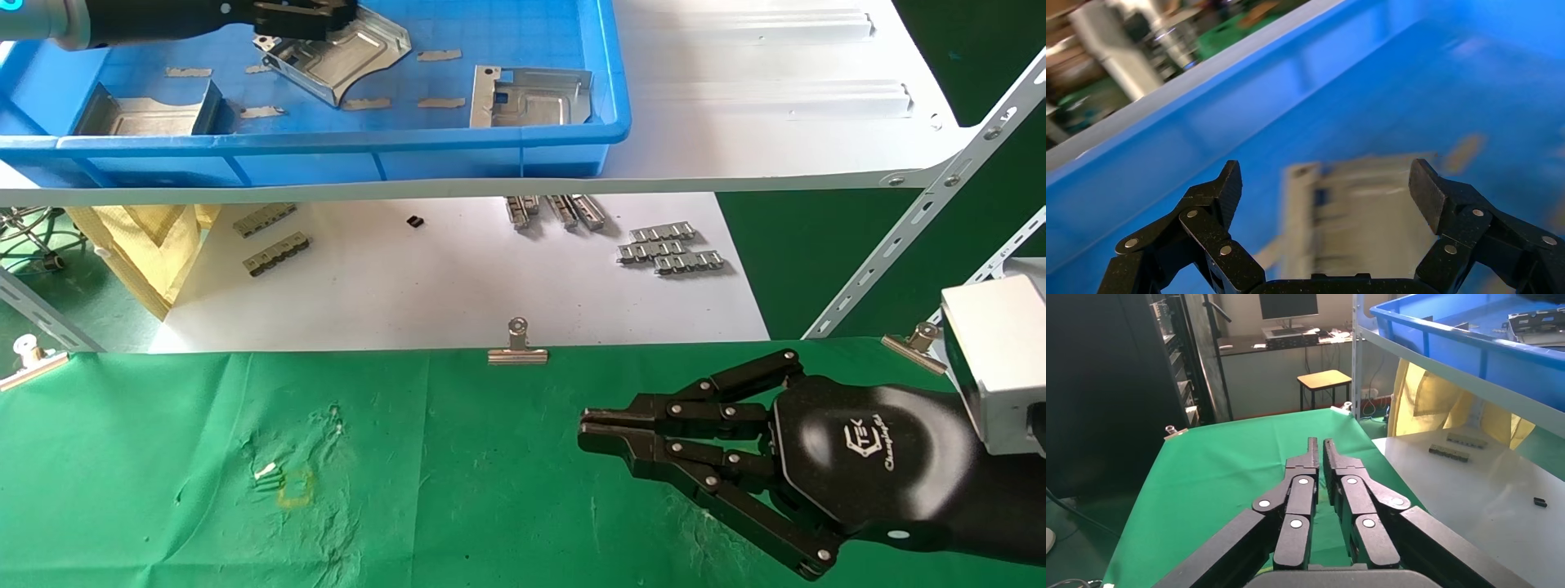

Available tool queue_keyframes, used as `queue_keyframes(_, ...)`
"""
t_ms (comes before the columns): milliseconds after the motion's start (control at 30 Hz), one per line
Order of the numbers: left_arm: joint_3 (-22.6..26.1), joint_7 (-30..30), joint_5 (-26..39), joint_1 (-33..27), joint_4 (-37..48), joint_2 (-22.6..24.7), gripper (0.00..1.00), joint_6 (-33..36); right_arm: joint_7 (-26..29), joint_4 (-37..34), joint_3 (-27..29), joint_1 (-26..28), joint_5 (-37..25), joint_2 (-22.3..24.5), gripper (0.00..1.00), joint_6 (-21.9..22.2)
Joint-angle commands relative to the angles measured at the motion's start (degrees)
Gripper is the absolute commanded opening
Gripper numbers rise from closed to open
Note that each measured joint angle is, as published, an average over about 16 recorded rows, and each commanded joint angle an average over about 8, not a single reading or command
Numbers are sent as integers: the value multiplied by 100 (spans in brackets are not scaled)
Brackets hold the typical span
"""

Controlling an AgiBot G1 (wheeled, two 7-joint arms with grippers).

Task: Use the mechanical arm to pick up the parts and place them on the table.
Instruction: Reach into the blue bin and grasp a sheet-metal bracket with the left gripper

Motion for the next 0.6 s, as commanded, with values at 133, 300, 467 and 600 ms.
queue_keyframes(133,117,71,233,-195,585,240,0,-519,0,0,0,0,0,0,100,0)
queue_keyframes(300,149,56,282,-275,843,335,0,-591,0,0,-1,0,0,0,100,0)
queue_keyframes(467,141,0,272,-299,1020,392,0,-700,-1,0,-1,0,1,0,100,0)
queue_keyframes(600,133,-26,261,-297,1100,411,0,-806,-1,0,-1,0,1,1,100,1)
